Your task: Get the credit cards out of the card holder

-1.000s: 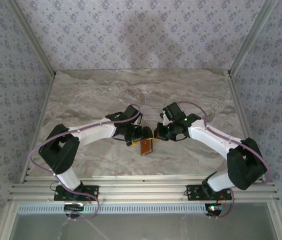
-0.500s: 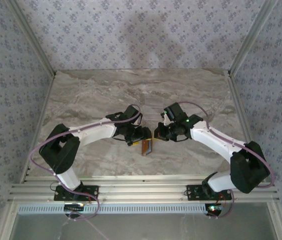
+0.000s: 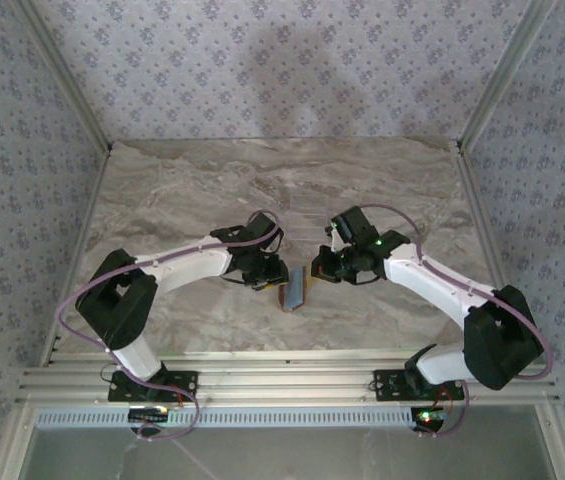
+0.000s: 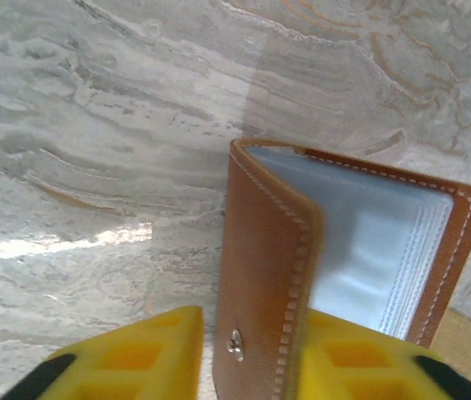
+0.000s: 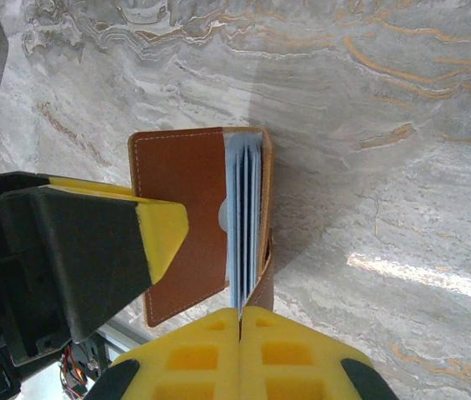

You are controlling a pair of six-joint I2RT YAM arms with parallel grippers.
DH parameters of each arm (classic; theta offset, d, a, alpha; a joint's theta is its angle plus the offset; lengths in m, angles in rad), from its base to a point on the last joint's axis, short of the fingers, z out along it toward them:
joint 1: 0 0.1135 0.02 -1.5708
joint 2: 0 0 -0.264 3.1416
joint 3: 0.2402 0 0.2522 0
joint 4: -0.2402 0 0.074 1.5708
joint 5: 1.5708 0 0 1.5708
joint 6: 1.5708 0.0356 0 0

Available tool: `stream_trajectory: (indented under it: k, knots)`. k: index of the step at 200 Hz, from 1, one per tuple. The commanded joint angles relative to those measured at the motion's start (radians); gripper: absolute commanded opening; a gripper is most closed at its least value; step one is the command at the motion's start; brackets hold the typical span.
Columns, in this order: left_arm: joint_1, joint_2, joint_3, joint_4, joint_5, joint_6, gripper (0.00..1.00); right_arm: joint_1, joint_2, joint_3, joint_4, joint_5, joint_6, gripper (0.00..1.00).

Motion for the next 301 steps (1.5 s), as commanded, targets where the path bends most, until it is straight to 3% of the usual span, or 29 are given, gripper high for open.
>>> stream_trajectory:
  k: [1, 57, 107, 166, 227, 255, 301]
  knots:
    - [0.006, -0.045, -0.025, -0.044, -0.036, 0.008, 0.26, -0.004, -0.028, 0.002, -0.031, 0.016, 0.011, 0.00]
    - [0.038, -0.079, -0.099, 0.022, -0.015, -0.008, 0.14, 0.034, -0.016, 0.056, -0.027, 0.024, 0.033, 0.00]
    - [0.100, -0.165, -0.193, 0.051, -0.012, 0.003, 0.25, 0.095, 0.045, 0.131, -0.023, 0.045, 0.059, 0.00]
    - [0.211, -0.316, -0.266, 0.011, 0.012, 0.052, 0.31, 0.153, 0.105, 0.196, -0.026, 0.068, 0.078, 0.00]
    - [0.139, -0.184, -0.202, 0.091, 0.095, 0.039, 0.31, 0.150, 0.091, 0.217, -0.093, 0.088, 0.048, 0.00]
    - [0.073, -0.100, -0.126, 0.090, 0.089, 0.035, 0.22, 0.139, 0.065, 0.220, -0.200, 0.151, 0.014, 0.00]
    - [0.039, -0.026, -0.075, 0.104, 0.098, 0.026, 0.18, 0.090, 0.007, 0.166, -0.283, 0.237, -0.032, 0.00]
